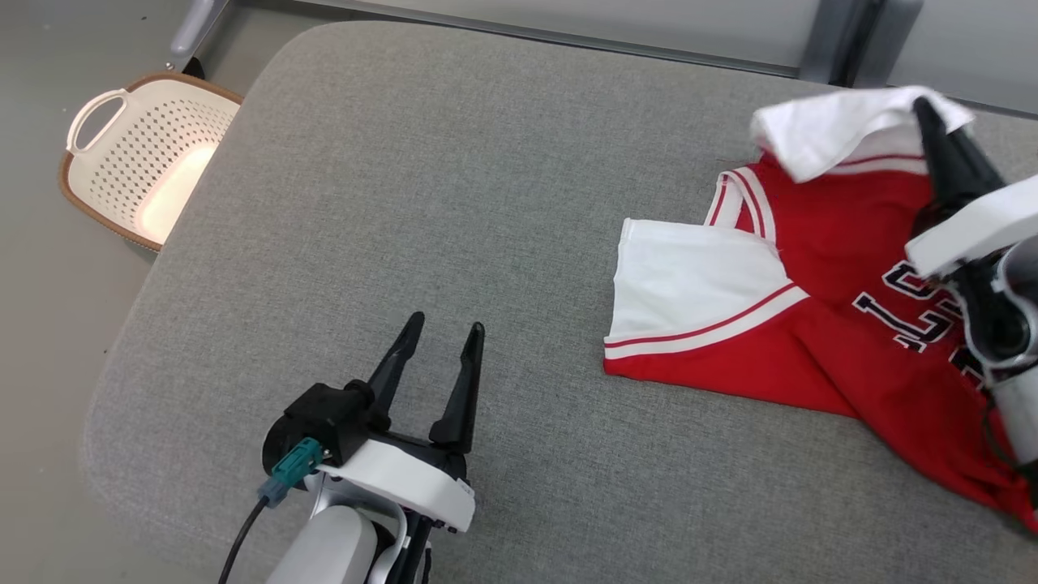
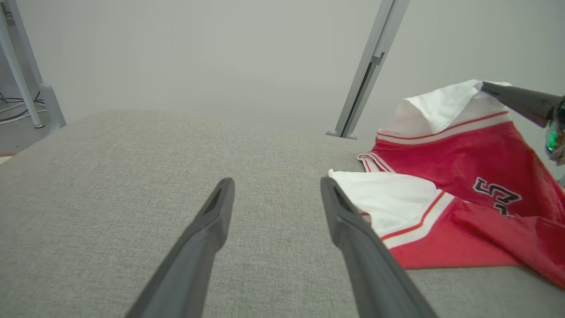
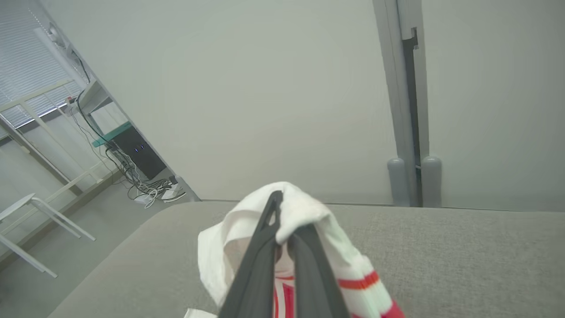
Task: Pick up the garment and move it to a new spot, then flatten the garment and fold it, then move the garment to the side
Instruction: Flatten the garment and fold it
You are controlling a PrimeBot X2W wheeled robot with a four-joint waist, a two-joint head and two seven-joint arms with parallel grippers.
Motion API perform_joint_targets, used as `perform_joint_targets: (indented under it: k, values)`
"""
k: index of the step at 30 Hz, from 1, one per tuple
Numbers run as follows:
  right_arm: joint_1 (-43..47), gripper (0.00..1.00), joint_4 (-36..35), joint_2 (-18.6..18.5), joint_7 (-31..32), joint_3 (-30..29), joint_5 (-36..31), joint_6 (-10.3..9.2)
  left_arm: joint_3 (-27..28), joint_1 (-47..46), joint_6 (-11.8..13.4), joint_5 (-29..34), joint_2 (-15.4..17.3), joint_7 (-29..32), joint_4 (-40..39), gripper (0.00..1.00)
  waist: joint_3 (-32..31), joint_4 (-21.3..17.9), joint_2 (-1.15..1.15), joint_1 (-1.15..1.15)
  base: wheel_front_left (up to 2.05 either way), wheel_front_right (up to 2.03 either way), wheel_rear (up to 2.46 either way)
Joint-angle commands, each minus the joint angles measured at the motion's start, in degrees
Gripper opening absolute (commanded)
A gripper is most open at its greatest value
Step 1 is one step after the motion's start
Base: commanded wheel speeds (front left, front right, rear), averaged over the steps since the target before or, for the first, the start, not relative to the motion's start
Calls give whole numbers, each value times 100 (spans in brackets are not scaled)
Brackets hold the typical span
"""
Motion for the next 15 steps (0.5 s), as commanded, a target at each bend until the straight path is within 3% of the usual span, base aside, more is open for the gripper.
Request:
perform_joint_targets:
  k: [1, 2, 3, 4, 8, 10, 15]
  values:
    - [-195, 0, 148, -45, -22, -114, 18, 1, -41, -85, 27, -53, 24, -9, 5, 100, 68, 69, 0, 0, 0, 0, 0]
    - [-340, 29, 359, -82, -34, -230, 9, 1, -88, -105, 32, -79, 25, -9, 18, 100, 97, 100, 0, 0, 0, 0, 0]
    - [-465, 49, 602, -143, -41, -304, -115, 1, -118, -126, 44, -90, 26, -9, 30, 100, 124, 131, 0, 0, 0, 0, 0]
    - [-588, 100, 864, -183, 1, -354, -230, 1, -141, -139, 55, -107, 23, -9, 39, 100, 145, 155, 0, 0, 0, 0, 0]
    - [-1037, 100, 1865, -348, 23, -438, -912, 1, -150, -132, 86, -142, 20, -9, 63, 100, 167, 180, 0, 0, 0, 0, 0]
    - [-1172, 100, 2242, -253, -36, -444, -1224, 2, -107, -126, 101, -114, 20, -9, 91, 100, 140, 135, 0, 0, 0, 0, 0]
    - [-1207, 100, 2555, -43, -380, -389, -1549, 0, 63, -165, 89, 0, 19, -9, 99, 100, -14, -112, 0, 0, 0, 0, 0]
